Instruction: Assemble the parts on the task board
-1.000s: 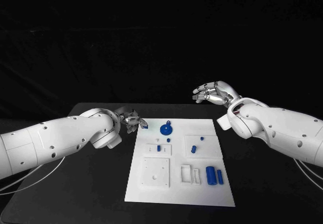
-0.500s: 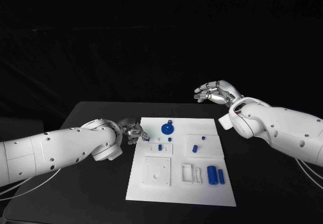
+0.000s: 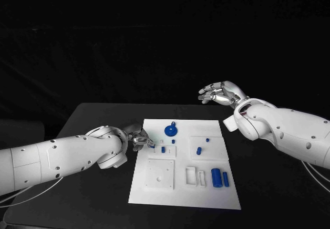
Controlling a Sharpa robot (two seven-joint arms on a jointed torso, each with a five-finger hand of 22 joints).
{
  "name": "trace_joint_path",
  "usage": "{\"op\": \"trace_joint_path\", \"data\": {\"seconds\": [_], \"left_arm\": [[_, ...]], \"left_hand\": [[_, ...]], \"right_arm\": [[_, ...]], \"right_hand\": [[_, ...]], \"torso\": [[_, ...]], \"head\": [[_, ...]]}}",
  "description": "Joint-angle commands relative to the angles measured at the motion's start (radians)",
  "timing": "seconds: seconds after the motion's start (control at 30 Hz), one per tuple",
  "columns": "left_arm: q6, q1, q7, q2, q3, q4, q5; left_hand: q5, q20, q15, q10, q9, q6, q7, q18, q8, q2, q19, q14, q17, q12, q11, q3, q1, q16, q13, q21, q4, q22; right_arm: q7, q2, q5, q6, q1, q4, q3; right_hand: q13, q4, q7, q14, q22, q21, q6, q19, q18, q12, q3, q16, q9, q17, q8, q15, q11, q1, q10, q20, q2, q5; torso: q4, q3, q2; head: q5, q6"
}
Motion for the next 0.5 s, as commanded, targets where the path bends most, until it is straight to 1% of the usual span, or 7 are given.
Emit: {"op": "trace_joint_path", "data": {"seconds": [0.03, 0.1, 0.27, 0.37, 0.5], "left_arm": [[-0.016, -0.003, 0.0, 0.011, 0.001, -0.007, -0.015], [-0.018, -0.006, -0.003, 0.016, 0.001, -0.014, -0.015], [-0.023, -0.017, -0.007, 0.023, 0.001, -0.026, -0.015], [-0.019, -0.02, -0.011, 0.026, 0.001, -0.028, -0.015], [-0.006, -0.022, -0.019, 0.027, 0.001, -0.029, -0.016]], "left_hand": [[0.028, -0.117, -0.012, -0.002, 0.008, 0.07, -0.053, -0.001, 0.004, 0.002, 0.007, 0.009, 0.0, -0.007, -0.008, 0.001, 0.007, -0.004, 0.002, -0.006, 0.01, 0.001], [0.039, -0.118, -0.012, -0.002, 0.009, 0.072, -0.054, -0.002, 0.003, 0.0, 0.008, 0.01, 0.0, -0.007, -0.008, 0.001, 0.006, -0.005, 0.002, -0.006, 0.009, 0.002], [0.045, -0.117, -0.011, -0.001, 0.01, 0.074, -0.054, -0.002, 0.003, -0.002, 0.006, 0.01, 0.001, -0.008, -0.009, 0.0, 0.006, -0.005, 0.003, -0.007, 0.008, 0.003], [0.047, -0.117, -0.01, -0.001, 0.011, 0.076, -0.055, -0.002, 0.003, -0.002, 0.006, 0.01, 0.001, -0.008, -0.009, 0.0, 0.005, -0.004, 0.003, -0.007, 0.008, 0.003], [0.048, -0.117, -0.01, -0.001, 0.012, 0.077, -0.055, -0.003, 0.003, -0.003, 0.006, 0.01, 0.001, -0.008, -0.009, 0.0, 0.005, -0.004, 0.003, -0.007, 0.008, 0.003]], "right_arm": [[0.004, 0.001, 0.002, 0.012, 0.0, 0.0, 0.0], [0.004, 0.001, 0.003, 0.012, 0.0, 0.0, 0.0], [0.003, 0.0, 0.003, 0.015, 0.0, 0.0, 0.0], [0.004, 0.0, 0.004, 0.016, 0.0, 0.0, 0.0], [0.004, 0.0, 0.004, 0.016, 0.0, 0.0, 0.0]], "right_hand": [[-0.001, -0.001, 0.005, -0.006, 0.001, -0.004, -0.009, -0.007, 0.013, -0.006, -0.007, -0.006, -0.002, -0.001, 0.004, 0.005, 0.002, -0.004, 0.007, -0.001, -0.001, 0.006], [-0.001, 0.0, 0.005, -0.006, 0.001, -0.004, -0.009, -0.007, 0.013, -0.006, -0.007, -0.006, -0.002, -0.001, 0.004, 0.005, 0.002, -0.004, 0.007, -0.001, -0.001, 0.006], [-0.001, 0.0, 0.005, -0.006, 0.001, -0.004, -0.009, -0.007, 0.013, -0.007, -0.007, -0.006, -0.002, -0.001, 0.004, 0.005, 0.002, -0.004, 0.007, -0.001, 0.0, 0.006], [-0.001, -0.001, 0.005, -0.006, 0.001, -0.004, -0.009, -0.007, 0.014, -0.007, -0.007, -0.006, -0.002, -0.001, 0.004, 0.005, 0.002, -0.003, 0.007, -0.001, 0.0, 0.006], [-0.001, -0.001, 0.005, -0.005, 0.002, -0.004, -0.009, -0.007, 0.014, -0.007, -0.007, -0.006, -0.002, -0.001, 0.004, 0.004, 0.002, -0.003, 0.007, -0.001, 0.0, 0.006]], "torso": [[-0.002, 0.0, 0.001], [-0.0015, 0.0002, 0.001], [-0.0005, 0.0003, 0.0], [0.0002, 0.0004, 0.0], [-0.0006, 0.0011, 0.001]], "head": [[0.001, -0.002], [0.001, -0.004], [-0.001, -0.004], [-0.002, -0.007], [0.0, -0.007]]}}
